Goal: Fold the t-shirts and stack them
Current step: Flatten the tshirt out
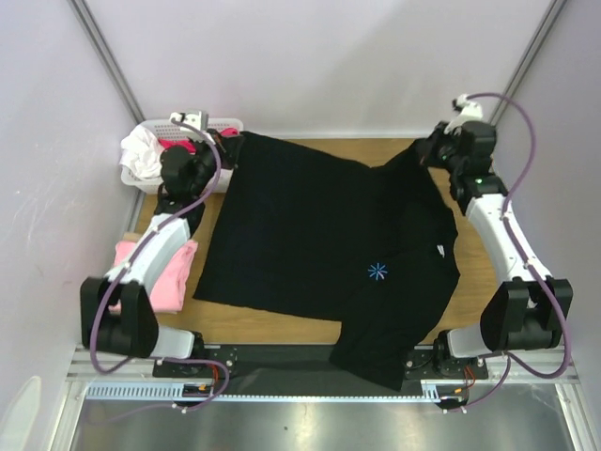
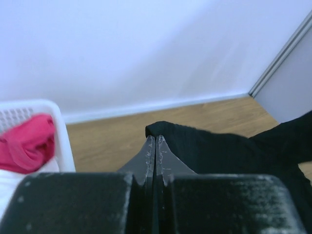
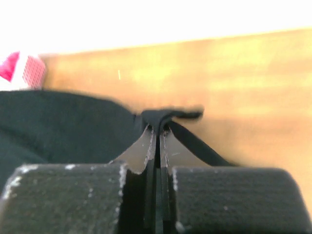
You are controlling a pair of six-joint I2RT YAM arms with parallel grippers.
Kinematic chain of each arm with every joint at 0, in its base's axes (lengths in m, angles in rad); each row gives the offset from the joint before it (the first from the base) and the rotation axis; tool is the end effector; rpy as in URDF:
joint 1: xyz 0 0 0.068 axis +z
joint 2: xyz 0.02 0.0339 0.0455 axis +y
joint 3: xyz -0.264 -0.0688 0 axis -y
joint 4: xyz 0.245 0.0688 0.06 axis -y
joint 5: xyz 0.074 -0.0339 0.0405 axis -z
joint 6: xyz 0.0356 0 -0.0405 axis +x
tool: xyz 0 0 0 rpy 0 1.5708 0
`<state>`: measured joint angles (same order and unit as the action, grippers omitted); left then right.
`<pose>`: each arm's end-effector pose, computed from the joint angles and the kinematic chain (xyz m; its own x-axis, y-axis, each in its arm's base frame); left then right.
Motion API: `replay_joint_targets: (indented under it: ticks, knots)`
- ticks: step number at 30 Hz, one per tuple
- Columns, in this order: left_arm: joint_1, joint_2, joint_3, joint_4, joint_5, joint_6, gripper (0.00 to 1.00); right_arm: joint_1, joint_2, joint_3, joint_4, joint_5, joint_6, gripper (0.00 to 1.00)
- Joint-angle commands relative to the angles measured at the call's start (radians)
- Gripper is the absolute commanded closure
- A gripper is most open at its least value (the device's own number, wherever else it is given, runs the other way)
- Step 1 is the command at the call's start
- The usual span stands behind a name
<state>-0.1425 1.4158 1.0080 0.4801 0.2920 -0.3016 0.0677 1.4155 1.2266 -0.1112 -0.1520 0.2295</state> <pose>0.3309 -0.0578 0.3401 -0.0565 -0.2793 -0.9585 0.4225 0.8632 -0.2764 0.3343 0.0281 0.3550 -0.3353 0.2027 -0.9201 -0.1386 0.9554 0.2609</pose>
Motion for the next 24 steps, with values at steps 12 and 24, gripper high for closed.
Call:
replay_joint_targets:
  ticks: [12, 24]
  knots:
    - [0.007, -0.342, 0.073, -0.124, -0.094, 0.145, 1.00, -0.103, -0.021, 0.459, -0.068, -0.241, -0.156, 1.00]
    - [0.007, -0.581, 0.029, -0.271, -0.148, 0.145, 1.00, -0.106, -0.190, 0.510, -0.114, -0.241, -0.208, 1.00]
